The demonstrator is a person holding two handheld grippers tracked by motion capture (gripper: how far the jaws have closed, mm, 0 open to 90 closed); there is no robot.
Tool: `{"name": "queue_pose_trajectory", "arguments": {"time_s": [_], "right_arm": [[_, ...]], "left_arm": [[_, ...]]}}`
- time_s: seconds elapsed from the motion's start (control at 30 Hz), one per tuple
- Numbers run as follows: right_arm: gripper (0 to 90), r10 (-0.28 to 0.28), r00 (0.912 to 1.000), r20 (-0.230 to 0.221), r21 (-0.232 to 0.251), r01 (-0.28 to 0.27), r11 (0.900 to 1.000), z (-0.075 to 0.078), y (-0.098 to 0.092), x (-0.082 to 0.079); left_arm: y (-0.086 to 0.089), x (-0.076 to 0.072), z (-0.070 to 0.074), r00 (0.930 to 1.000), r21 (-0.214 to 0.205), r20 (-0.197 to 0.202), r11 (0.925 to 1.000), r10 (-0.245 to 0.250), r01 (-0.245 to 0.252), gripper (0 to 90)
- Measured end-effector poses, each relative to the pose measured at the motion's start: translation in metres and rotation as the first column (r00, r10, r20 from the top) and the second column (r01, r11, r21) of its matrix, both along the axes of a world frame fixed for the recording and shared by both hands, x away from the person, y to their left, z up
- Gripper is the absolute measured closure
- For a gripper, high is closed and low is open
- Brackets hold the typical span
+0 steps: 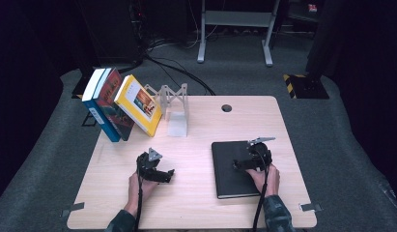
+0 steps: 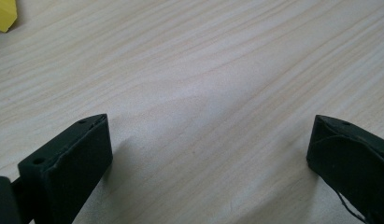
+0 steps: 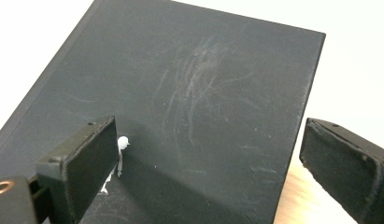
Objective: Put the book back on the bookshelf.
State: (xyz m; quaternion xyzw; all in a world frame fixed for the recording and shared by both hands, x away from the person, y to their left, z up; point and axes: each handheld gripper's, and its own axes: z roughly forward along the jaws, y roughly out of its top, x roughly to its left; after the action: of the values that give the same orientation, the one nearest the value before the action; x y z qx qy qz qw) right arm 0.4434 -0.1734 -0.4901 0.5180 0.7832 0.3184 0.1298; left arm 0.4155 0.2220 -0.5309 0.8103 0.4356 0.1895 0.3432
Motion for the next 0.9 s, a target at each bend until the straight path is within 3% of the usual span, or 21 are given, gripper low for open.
{"name": "queue_pose_trajectory", "arguments": {"time_s": [0.47,0.9], "right_arm": [[4.2,-0.082,0.9966,-0.007,0.009,0.082,0.9966,0.0,-0.038,0.018],[4.1,-0.125,0.992,-0.017,0.006,0.125,0.9921,0.001,-0.055,0.029]], "left_arm": [[0.0,0.0,0.0,1.0,0.0,0.0,1.0,0.004,-0.004,0.0],[0.001,0.0,0.0,1.0,0.008,-0.001,1.0,0.0,0.001,0.0]]}}
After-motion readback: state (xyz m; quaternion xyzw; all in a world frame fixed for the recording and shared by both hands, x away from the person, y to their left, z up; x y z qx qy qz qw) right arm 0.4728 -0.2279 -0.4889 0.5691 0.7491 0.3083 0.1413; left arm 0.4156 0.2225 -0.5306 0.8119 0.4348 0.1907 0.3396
